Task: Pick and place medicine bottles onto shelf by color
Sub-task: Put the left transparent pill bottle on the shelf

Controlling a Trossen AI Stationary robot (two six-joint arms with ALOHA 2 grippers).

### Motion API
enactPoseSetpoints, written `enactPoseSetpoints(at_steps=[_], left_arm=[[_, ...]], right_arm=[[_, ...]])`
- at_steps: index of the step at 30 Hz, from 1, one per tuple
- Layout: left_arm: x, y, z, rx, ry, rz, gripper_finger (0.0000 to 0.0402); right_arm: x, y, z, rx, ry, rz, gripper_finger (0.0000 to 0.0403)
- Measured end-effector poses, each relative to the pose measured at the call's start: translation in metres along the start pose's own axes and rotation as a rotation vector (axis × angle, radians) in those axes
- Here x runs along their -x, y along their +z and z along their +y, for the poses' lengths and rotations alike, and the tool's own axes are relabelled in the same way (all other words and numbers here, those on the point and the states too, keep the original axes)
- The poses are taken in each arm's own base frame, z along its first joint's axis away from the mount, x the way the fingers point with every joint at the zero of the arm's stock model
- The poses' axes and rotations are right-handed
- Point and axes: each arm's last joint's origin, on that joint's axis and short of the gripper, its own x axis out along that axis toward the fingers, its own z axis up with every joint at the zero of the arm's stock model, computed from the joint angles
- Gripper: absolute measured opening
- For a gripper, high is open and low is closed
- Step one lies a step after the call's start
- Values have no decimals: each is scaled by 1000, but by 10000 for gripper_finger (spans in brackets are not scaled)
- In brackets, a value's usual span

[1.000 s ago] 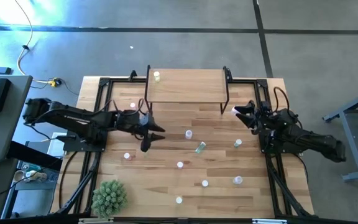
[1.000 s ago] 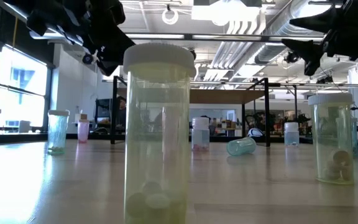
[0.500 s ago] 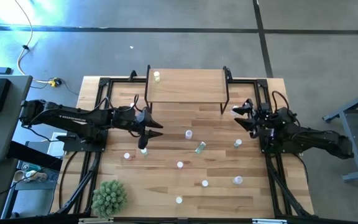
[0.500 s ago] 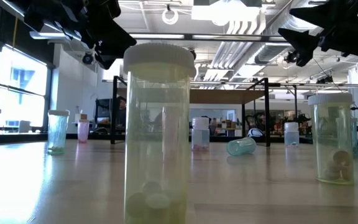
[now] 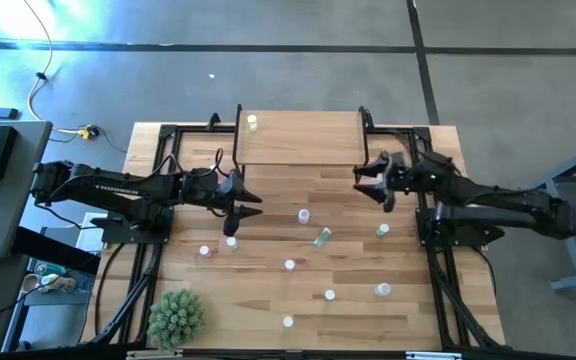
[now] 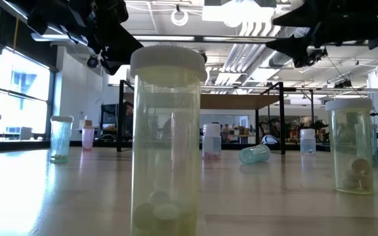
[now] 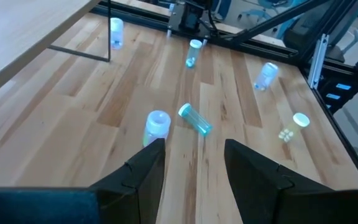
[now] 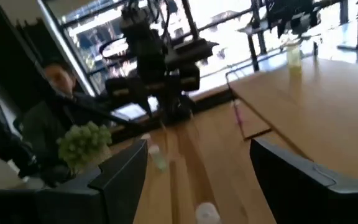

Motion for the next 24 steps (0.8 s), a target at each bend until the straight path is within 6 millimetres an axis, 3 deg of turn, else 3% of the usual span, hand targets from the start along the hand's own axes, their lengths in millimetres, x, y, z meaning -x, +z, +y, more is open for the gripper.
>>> enactPoseSetpoints(at_steps=[8, 17, 24], left_arm=[[0, 0, 0, 6, 0, 1, 156], [0, 0, 0, 8, 0, 1, 156], [0, 0, 0, 7, -1, 1, 156]], right_arm=[[-41, -6, 23, 143, 58, 146, 272], [-77, -41, 32, 258, -59, 292, 272], [-102, -65, 30, 276, -84, 288, 272]])
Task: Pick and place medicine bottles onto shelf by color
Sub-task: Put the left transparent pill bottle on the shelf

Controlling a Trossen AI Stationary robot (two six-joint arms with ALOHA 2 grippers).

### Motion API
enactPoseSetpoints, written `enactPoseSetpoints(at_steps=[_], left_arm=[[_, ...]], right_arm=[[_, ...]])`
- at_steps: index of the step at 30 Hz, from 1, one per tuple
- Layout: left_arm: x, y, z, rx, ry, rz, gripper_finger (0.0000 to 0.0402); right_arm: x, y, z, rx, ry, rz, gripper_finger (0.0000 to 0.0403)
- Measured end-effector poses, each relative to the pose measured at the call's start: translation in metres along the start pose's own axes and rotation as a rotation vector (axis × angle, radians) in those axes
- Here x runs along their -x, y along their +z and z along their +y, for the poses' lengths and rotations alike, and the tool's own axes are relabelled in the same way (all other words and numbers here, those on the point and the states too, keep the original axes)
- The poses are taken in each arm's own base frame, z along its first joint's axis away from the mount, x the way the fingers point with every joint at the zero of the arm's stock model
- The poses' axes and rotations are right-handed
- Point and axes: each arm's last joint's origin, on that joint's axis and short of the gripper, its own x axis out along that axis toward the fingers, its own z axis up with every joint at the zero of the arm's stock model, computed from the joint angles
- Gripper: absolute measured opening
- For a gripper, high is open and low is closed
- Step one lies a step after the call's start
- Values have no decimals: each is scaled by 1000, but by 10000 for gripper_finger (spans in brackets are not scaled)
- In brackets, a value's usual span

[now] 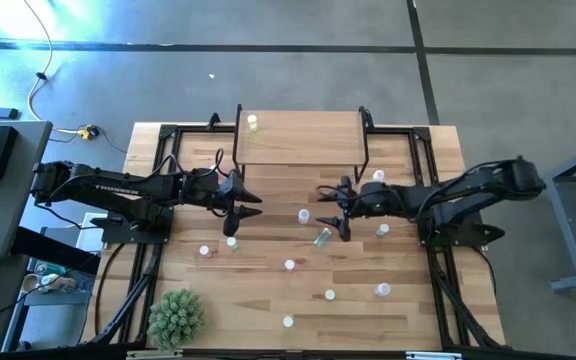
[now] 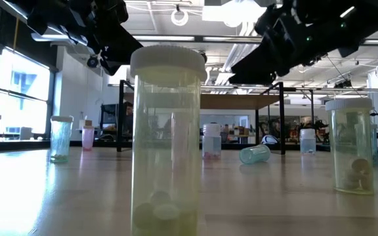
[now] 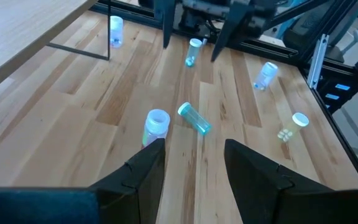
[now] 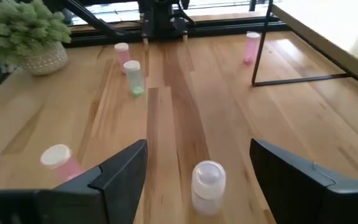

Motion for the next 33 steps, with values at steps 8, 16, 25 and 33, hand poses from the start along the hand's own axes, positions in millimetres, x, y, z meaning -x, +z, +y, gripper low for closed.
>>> enactPoseSetpoints(at_steps=[8, 16, 25, 33], left_arm=[[0, 0, 0, 0, 0, 0, 156], [0, 0, 0, 0, 0, 0, 156], [0, 0, 0, 0, 0, 0, 156], [0, 0, 0, 0, 0, 1, 156]], right_arm=[[-31, -22, 1, -4, 0, -9, 272], [-51, -45, -1, -3, -49, -1, 272], [-70, -55, -1, -2, -76, 29, 272], [-82, -57, 0, -15, -81, 111, 255]])
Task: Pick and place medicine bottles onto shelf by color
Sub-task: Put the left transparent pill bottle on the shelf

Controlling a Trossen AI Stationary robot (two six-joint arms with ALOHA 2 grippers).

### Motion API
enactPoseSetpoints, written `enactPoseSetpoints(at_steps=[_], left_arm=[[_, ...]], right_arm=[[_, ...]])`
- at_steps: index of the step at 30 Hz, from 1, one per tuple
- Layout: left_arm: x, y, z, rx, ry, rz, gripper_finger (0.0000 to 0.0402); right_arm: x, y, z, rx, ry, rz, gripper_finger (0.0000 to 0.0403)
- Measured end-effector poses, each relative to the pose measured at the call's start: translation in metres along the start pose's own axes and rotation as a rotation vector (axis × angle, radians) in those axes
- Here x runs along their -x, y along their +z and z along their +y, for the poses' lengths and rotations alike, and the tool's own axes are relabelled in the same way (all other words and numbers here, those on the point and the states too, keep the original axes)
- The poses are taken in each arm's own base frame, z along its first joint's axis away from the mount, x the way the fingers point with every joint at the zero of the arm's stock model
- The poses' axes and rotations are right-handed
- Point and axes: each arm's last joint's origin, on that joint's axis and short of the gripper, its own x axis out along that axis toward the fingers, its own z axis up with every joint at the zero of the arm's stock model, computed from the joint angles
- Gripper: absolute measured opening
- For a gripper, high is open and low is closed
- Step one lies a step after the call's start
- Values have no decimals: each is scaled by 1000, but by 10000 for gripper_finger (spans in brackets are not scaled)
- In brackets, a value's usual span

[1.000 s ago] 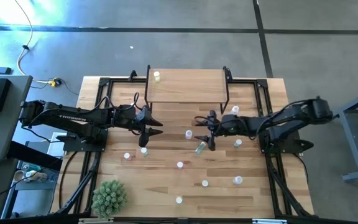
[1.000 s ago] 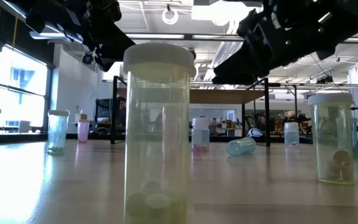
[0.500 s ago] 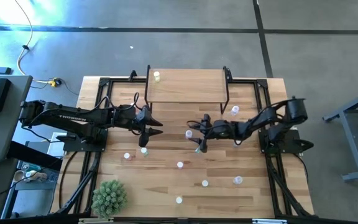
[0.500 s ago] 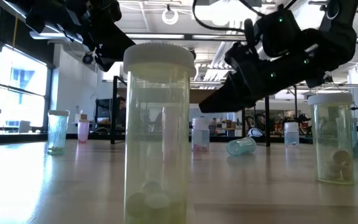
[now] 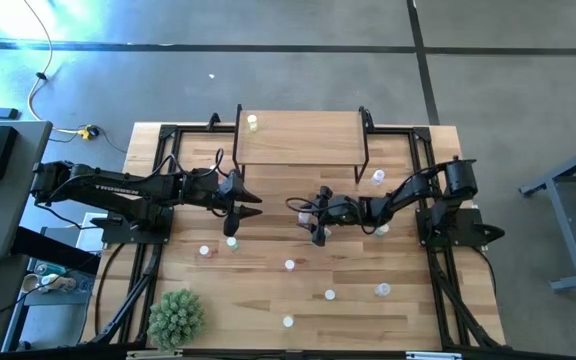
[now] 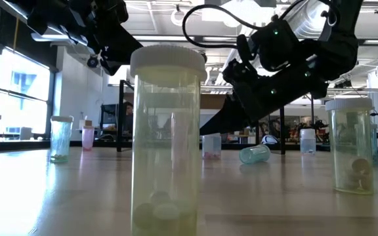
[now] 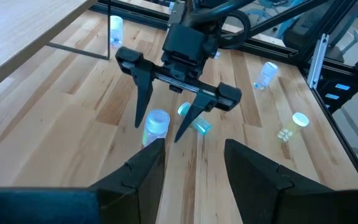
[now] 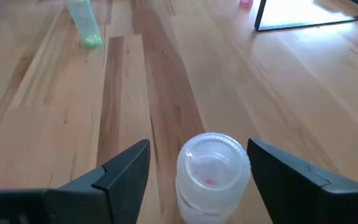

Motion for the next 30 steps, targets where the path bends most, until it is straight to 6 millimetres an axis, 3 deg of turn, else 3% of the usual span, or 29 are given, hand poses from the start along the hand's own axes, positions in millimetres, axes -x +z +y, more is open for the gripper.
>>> enactPoseSetpoints(at_steps=[23, 30], left_arm=[[0, 0, 0, -3, 0, 1, 156], [0, -1, 0, -2, 1, 5, 156]], right_arm=[[2, -1, 3, -56, 9, 24, 149], [10, 11, 3, -57, 5, -2, 143]])
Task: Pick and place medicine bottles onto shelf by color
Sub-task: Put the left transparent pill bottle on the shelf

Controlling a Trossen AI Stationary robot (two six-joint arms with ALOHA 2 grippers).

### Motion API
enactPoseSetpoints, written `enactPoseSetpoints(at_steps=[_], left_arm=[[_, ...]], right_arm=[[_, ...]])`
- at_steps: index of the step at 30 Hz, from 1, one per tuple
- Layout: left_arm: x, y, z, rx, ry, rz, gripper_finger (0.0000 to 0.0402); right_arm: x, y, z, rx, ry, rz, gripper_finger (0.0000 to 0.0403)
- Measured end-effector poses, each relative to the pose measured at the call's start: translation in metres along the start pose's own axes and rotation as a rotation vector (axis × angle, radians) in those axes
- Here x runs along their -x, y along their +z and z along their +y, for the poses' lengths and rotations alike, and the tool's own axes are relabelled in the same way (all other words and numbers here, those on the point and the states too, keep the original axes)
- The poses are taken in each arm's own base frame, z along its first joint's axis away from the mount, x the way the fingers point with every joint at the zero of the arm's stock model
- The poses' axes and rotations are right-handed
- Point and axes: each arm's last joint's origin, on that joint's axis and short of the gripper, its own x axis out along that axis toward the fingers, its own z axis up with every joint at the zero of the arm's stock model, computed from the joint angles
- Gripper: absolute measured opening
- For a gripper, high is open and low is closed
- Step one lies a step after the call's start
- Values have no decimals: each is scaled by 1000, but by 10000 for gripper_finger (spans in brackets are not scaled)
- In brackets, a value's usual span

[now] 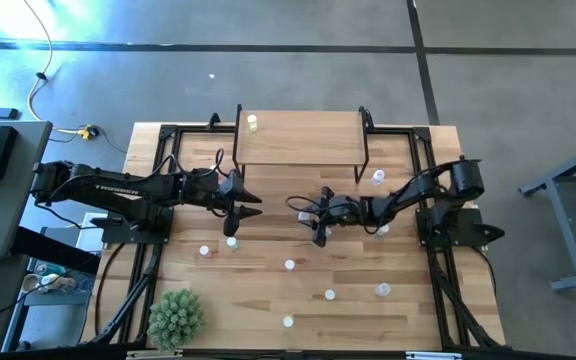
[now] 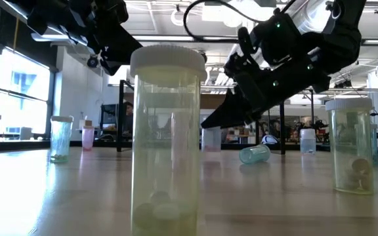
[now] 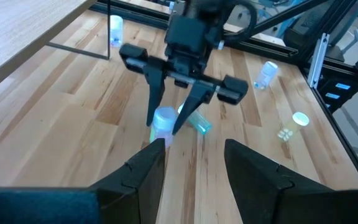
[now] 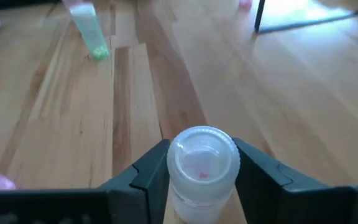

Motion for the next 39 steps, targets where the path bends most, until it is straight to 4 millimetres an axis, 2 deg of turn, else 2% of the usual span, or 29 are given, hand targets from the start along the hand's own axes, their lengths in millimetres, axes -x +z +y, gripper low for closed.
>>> enactPoseSetpoints(at_steps=[4, 12, 18, 26, 34, 39], left_arm=[[0, 0, 0, 0, 1, 3, 156], [0, -1, 0, 2, 2, 7, 156], [0, -2, 0, 3, 4, 18, 156], [0, -2, 0, 1, 4, 18, 156], [0, -2, 0, 3, 4, 18, 156], [0, -2, 0, 3, 4, 18, 156]], right_arm=[[10, 15, -5, 16, -45, -43, 144], [46, 62, -29, 16, -135, -228, 144], [81, 92, -56, 40, -324, -351, 144], [117, 110, -97, 28, -567, -437, 144], [133, 114, -133, -83, -743, -429, 144], [140, 138, -150, -149, -746, -262, 144]])
